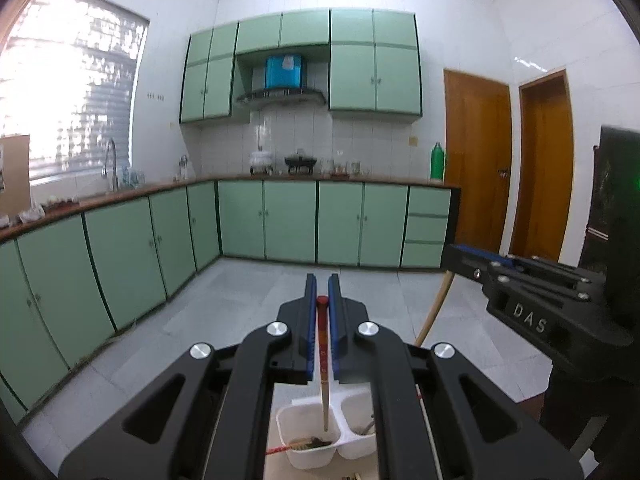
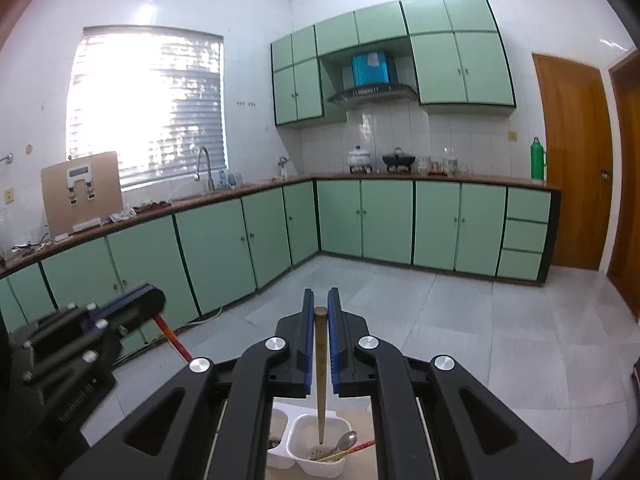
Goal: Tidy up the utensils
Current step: 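Lower both held chopsticks into the white caddy and open both grippers, then move both open grippers back over the remaining chopsticks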
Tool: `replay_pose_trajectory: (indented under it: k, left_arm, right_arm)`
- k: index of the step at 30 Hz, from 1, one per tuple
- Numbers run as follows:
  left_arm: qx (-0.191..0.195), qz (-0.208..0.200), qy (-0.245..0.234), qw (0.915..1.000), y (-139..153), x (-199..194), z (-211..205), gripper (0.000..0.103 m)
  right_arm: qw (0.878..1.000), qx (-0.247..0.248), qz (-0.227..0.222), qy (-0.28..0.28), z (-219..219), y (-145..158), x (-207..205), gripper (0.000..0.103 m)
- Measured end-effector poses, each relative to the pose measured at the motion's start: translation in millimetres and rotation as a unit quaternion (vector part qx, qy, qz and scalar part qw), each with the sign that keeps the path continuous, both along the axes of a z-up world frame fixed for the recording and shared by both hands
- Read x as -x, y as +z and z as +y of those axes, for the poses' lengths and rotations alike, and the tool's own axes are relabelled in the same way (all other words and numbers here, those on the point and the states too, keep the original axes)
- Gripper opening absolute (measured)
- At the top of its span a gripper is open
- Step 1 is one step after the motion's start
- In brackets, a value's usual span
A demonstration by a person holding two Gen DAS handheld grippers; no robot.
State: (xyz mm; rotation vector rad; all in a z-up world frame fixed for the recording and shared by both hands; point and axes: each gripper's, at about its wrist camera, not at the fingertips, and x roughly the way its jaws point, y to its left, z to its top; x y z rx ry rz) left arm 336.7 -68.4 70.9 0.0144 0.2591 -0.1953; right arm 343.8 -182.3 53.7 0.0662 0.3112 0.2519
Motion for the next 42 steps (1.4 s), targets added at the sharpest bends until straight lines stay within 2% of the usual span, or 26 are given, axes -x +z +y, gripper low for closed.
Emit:
replay_pose_trajectory:
  k: [4,7,9,16,18,21,25,34,37,42]
  left_arm:
    - [-0.013,0.034,0.000,0.9993,-27.2,-18.5,0.9,0.005]
    - [-0.016,0.053,0.004,0.9985,-38.3,-24.5,6.4,0.006]
    - [-0.016,0.055,0.006,0.9983,-40.6,-21.4,11.3,0.008]
    - [-0.017,0.035,0.011,0.9992,-30.3,7.3,22.1,0.038]
    - [-0.009,0.031,0.009,0.9994,-27.3,22.1,27.7,0.041]
    - [-0.007,0.025,0.017,0.9995,-28.9,48.1,34.1,0.053]
    - [0.004,0.020,0.021,0.9996,-42.5,87.8,43.2,0.062]
    - [0.010,0.062,0.025,0.9977,-111.3,163.7,50.0,0.077]
    - [0.014,0.091,0.021,0.9955,-137.9,179.1,50.4,0.081]
    - [-0.004,0.152,0.027,0.9881,-187.6,194.3,52.5,0.082]
  right_arm:
    - [0.999,0.010,0.034,0.007,5.0,-21.6,-12.1,0.007]
    - [0.999,0.024,0.043,0.007,8.4,-31.0,-11.0,0.008]
    - [0.999,0.029,0.045,0.004,6.6,-33.6,-8.5,0.014]
    - [0.999,0.025,0.032,-0.016,-9.5,-27.3,16.5,0.042]
    - [0.999,0.016,0.027,-0.022,-18.0,-26.3,32.0,0.045]
    - [0.999,0.013,0.019,-0.030,-26.5,-29.9,57.5,0.055]
    - [0.999,0.001,0.015,-0.036,-37.4,-46.5,93.3,0.067]
    - [0.998,-0.006,0.050,-0.049,-36.4,-120.0,170.5,0.093]
    - [0.996,0.002,0.073,-0.043,-26.3,-144.8,186.4,0.095]
    - [0.992,0.026,0.119,-0.032,-8.7,-185.4,201.5,0.095]
